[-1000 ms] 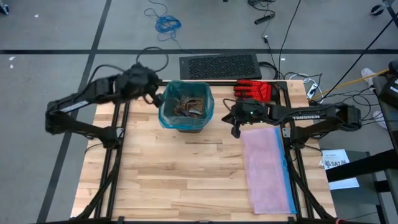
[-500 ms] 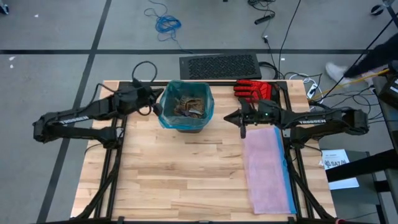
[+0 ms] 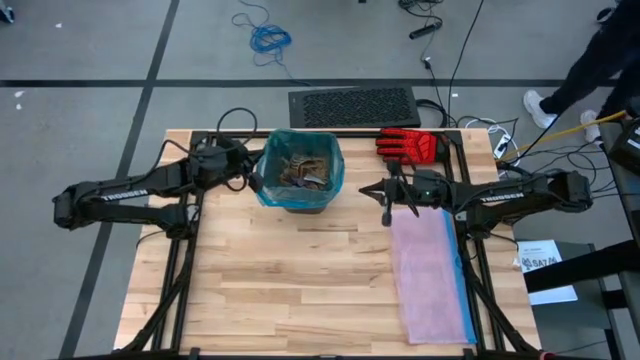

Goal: Place trash/remove bag and relplace
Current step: Remove the blue trash bag from the black trash bin

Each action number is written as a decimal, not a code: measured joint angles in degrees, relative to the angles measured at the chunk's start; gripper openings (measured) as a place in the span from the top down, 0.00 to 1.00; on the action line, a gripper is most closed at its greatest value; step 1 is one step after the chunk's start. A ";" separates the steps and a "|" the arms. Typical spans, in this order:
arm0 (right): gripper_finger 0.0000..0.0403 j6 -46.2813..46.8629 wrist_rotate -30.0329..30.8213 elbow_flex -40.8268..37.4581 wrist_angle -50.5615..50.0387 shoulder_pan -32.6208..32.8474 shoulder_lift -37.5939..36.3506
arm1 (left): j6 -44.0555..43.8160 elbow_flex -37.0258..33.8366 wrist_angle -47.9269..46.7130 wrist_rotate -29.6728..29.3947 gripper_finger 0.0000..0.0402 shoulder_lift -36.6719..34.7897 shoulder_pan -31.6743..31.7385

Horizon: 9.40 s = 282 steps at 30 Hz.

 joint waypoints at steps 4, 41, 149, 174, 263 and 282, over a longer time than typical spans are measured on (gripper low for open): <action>0.95 -3.69 3.58 0.00 -0.05 1.42 0.01 | -0.42 -0.02 -0.01 -0.04 1.00 0.00 0.00; 0.67 -50.95 24.36 9.64 15.97 8.85 27.27 | -1.51 -0.02 0.50 -0.35 1.00 0.02 0.00; 1.00 -3.90 3.94 51.30 -48.29 1.07 20.87 | 11.35 5.99 10.71 8.68 0.80 6.62 -27.46; 1.00 -3.64 4.16 51.32 -49.64 1.09 20.90 | 20.02 5.98 4.25 -33.60 0.65 20.22 -47.20; 0.49 -10.13 -0.36 51.32 -51.05 12.73 20.04 | 20.95 22.75 -15.11 -45.74 1.00 19.74 -35.71; 0.49 -9.95 0.03 51.32 -47.39 10.87 24.44 | 19.48 22.71 -14.97 -41.22 1.00 19.45 -32.83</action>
